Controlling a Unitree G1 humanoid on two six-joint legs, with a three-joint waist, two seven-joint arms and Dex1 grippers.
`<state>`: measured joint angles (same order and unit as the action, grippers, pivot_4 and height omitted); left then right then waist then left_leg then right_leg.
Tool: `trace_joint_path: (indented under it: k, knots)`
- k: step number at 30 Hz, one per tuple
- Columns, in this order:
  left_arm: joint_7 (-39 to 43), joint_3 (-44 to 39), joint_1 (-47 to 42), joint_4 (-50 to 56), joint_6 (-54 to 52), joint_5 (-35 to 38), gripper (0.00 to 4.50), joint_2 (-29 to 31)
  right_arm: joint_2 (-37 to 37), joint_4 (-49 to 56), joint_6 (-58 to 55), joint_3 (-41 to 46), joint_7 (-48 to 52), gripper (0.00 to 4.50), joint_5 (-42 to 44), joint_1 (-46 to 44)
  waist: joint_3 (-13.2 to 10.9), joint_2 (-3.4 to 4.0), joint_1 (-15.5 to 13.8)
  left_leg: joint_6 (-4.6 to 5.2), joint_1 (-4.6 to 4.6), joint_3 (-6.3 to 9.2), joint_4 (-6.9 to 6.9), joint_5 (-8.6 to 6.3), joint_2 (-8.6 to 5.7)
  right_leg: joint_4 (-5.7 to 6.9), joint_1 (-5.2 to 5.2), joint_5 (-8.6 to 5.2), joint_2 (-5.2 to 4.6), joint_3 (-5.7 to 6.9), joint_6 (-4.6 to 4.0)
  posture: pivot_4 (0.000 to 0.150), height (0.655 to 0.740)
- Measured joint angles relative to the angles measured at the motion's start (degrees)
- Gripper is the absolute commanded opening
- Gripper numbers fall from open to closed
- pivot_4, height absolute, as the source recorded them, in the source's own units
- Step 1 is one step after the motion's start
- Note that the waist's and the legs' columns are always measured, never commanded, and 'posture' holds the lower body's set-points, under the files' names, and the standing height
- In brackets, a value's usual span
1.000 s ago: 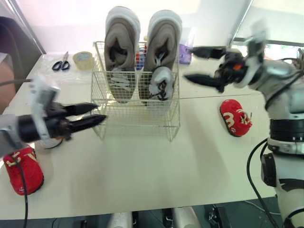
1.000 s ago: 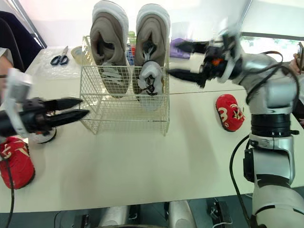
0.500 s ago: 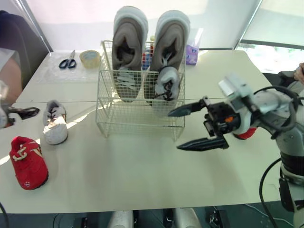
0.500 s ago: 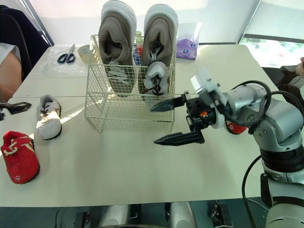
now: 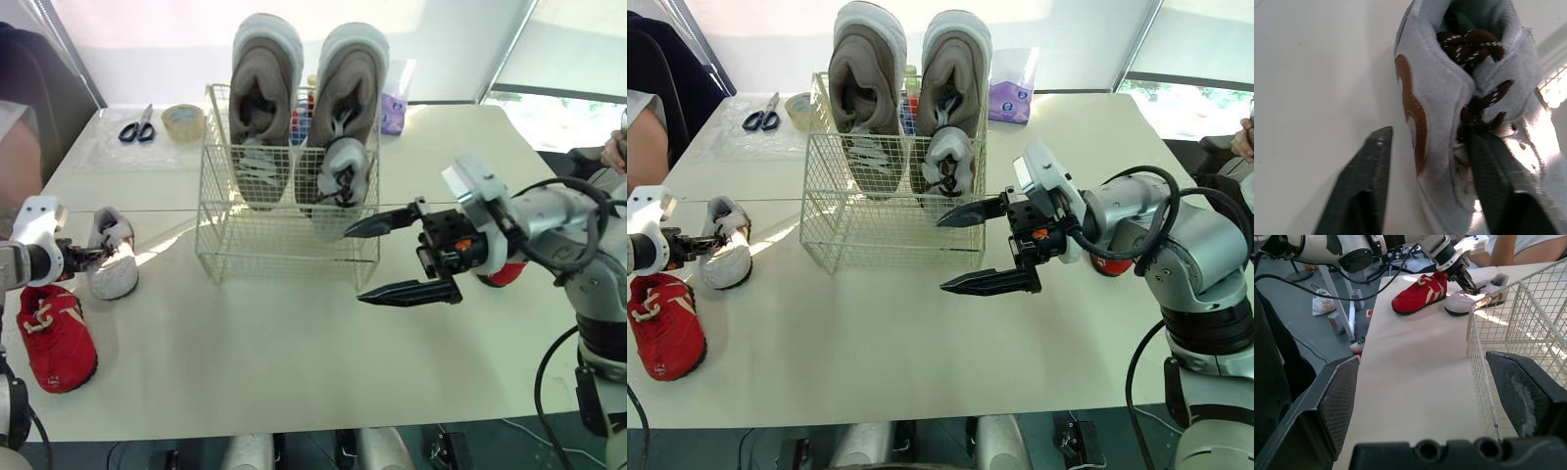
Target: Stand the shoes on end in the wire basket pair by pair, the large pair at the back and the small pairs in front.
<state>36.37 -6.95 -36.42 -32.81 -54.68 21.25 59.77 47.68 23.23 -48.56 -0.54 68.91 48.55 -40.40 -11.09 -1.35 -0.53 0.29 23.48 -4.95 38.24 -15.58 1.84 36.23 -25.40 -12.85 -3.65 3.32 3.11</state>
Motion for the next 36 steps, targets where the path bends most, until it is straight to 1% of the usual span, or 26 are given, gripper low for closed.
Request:
trace_joint_path:
  k: [2,7,9,11,13,14,16,18,20,21,22,24,27,29,31,36]
  knots:
    - [-0.18,-0.08,-0.14,-0.01,-0.07,-0.64,0.03,-0.12,0.05,-0.01,0.00,0.00,-0.06,4.50,-0.02,0.00,0.00,0.00,0.09,0.00,0.00,0.00,0.00,0.00,0.01,0.02,0.00,0.00,0.01,0.00,0.00,0.150,0.7400]
    - [-1.72,-2.11,-1.14,-0.23,-0.66,-0.81,0.03,-1.54,0.24,-0.42,0.17,0.00,-0.14,4.50,-0.27,0.01,0.00,0.00,-0.03,0.00,0.00,0.01,0.02,0.00,0.01,0.03,0.00,0.00,0.00,0.00,0.00,0.150,0.7400]
    - [-3.51,-5.00,-2.58,-0.24,0.14,-0.47,0.03,-2.64,0.27,-1.00,0.21,0.00,-0.41,4.50,-0.77,0.02,0.00,-0.11,-0.18,0.00,0.02,0.05,0.05,0.00,0.01,0.04,0.01,0.00,0.00,0.02,0.00,0.150,0.7400]
    - [-6.95,-11.35,-4.05,1.76,4.20,0.72,0.03,-4.82,0.53,-1.32,0.19,0.03,-0.93,4.50,-1.05,0.04,0.00,-0.16,-0.26,0.00,0.05,0.07,0.07,0.00,0.00,0.03,0.01,0.01,-0.05,0.01,0.01,0.150,0.7400]
    - [-11.36,-18.89,-5.30,9.17,9.13,3.12,0.03,-9.04,0.62,-2.01,-0.37,0.90,-1.64,4.50,-0.53,0.19,0.03,-0.26,-0.38,0.00,0.14,0.15,0.15,0.00,-0.02,-0.01,0.05,0.08,-0.15,0.03,0.09,0.150,0.7400]
    - [-13.71,-22.72,-6.06,15.56,10.28,5.32,0.03,-11.75,0.98,-2.50,-1.53,2.16,-1.89,4.50,0.56,0.44,0.03,-0.30,-0.39,0.02,0.19,0.16,0.18,-0.01,-0.04,-0.05,0.06,0.12,-0.19,0.02,0.16,0.150,0.7400]
    - [-15.67,-27.89,-6.99,28.09,11.44,10.76,0.03,-15.14,2.25,-3.77,-3.99,4.95,-2.06,4.50,3.55,1.05,0.04,-0.31,-0.19,0.02,0.27,0.09,0.36,-0.03,-0.05,-0.11,0.06,0.18,-0.27,0.00,0.25,0.150,0.7400]
    - [-16.76,-30.49,-7.13,40.06,13.25,15.58,0.03,-18.20,3.44,-6.12,-5.85,8.06,-2.22,4.50,5.43,1.12,0.06,-0.26,0.08,0.03,0.20,-0.10,0.45,-0.05,-0.10,-0.10,0.10,0.18,-0.42,0.00,0.26,0.150,0.7400]
    - [-18.22,-29.49,-5.59,50.09,15.40,17.02,0.03,-21.25,4.47,-8.42,-6.37,9.79,-2.69,4.50,5.81,1.05,0.06,-0.25,0.13,0.12,-0.01,-0.19,0.46,-0.11,-0.13,-0.10,0.29,0.18,-0.47,-0.01,0.27,0.150,0.7400]
    - [-19.07,-28.13,-4.40,53.64,16.01,17.03,0.03,-22.36,4.90,-9.18,-6.56,10.29,-2.92,4.50,5.80,1.01,0.07,-0.24,0.11,0.36,-0.10,-0.19,0.46,-0.24,-0.13,-0.08,0.38,0.18,-0.46,-0.01,0.27,0.150,0.7400]
    - [-20.48,-26.50,-3.27,57.08,16.75,16.83,0.03,-24.79,5.29,-10.08,-6.70,10.60,-3.28,4.50,5.77,0.91,0.08,-0.21,-0.05,0.37,-0.18,-0.17,0.48,-0.25,-0.13,-0.05,0.46,0.19,-0.45,0.01,0.27,0.150,0.7400]
    - [-22.61,-22.24,-0.80,61.54,18.09,15.53,0.03,-27.75,5.34,-10.62,-6.80,10.88,-3.74,4.50,5.75,0.86,0.08,-0.21,-0.16,0.37,-0.16,-0.10,0.62,-0.25,-0.04,-0.04,0.51,0.18,-0.29,0.03,0.25,0.150,0.7400]
    - [-25.76,-15.55,2.15,65.05,22.07,10.95,0.03,-32.71,5.34,-11.04,-7.05,10.89,-4.51,4.50,5.79,0.85,0.08,-0.21,-0.22,0.38,-0.15,-0.06,0.81,-0.24,0.02,-0.04,0.58,0.21,-0.11,-0.03,0.17,0.150,0.7400]
    - [-27.07,-11.29,3.90,65.07,26.56,6.54,0.03,-35.89,5.20,-11.24,-7.30,10.81,-4.90,4.50,5.79,0.58,0.08,-0.21,-0.24,0.38,-0.15,-0.07,0.85,-0.24,0.01,-0.04,0.59,0.21,-0.03,-0.04,0.17,0.150,0.7400]
    - [-27.57,-7.72,5.14,63.56,30.78,2.44,0.03,-37.62,5.17,-11.59,-7.31,10.78,-5.19,4.50,5.78,-0.05,0.08,-0.21,-0.24,0.39,-0.12,-0.06,0.85,-0.24,0.01,-0.05,0.58,0.21,0.01,-0.03,0.18,0.150,0.7400]
    - [-28.52,-2.48,6.45,54.61,41.98,-5.55,0.03,-43.10,6.41,-10.45,-8.92,11.17,-5.82,4.50,6.53,0.83,0.08,-0.21,-0.36,0.44,-0.09,-0.05,0.86,-0.27,0.00,-0.07,0.57,0.22,0.00,-0.01,0.19,0.150,0.7400]
